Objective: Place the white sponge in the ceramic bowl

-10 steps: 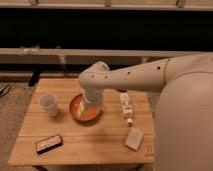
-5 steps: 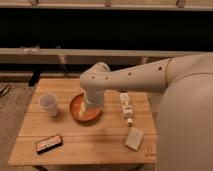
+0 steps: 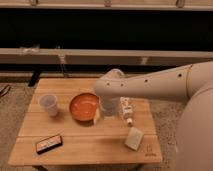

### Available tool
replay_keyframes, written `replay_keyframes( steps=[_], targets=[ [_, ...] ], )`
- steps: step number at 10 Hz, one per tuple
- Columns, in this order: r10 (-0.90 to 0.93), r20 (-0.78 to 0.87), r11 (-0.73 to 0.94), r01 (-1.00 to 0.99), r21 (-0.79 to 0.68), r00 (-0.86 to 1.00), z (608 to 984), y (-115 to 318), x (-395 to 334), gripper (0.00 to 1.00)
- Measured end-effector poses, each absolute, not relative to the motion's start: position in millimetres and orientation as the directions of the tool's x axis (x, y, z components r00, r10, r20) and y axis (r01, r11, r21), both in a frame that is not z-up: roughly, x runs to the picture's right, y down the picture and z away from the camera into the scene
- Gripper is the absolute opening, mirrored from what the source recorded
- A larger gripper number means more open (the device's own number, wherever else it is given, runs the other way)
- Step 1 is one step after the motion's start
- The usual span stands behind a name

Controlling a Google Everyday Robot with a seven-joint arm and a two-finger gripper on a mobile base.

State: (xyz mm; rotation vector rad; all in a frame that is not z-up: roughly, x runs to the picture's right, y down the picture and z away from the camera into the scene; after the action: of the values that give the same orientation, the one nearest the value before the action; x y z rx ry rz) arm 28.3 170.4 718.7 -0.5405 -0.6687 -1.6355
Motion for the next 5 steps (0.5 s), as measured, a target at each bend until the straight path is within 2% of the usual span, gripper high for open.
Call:
replay_keyframes(
  steps=[5],
  targets=[
    [-0.662,0.749,-0.004,0.999,0.037,-0.030,735,225,83,0.80]
  ],
)
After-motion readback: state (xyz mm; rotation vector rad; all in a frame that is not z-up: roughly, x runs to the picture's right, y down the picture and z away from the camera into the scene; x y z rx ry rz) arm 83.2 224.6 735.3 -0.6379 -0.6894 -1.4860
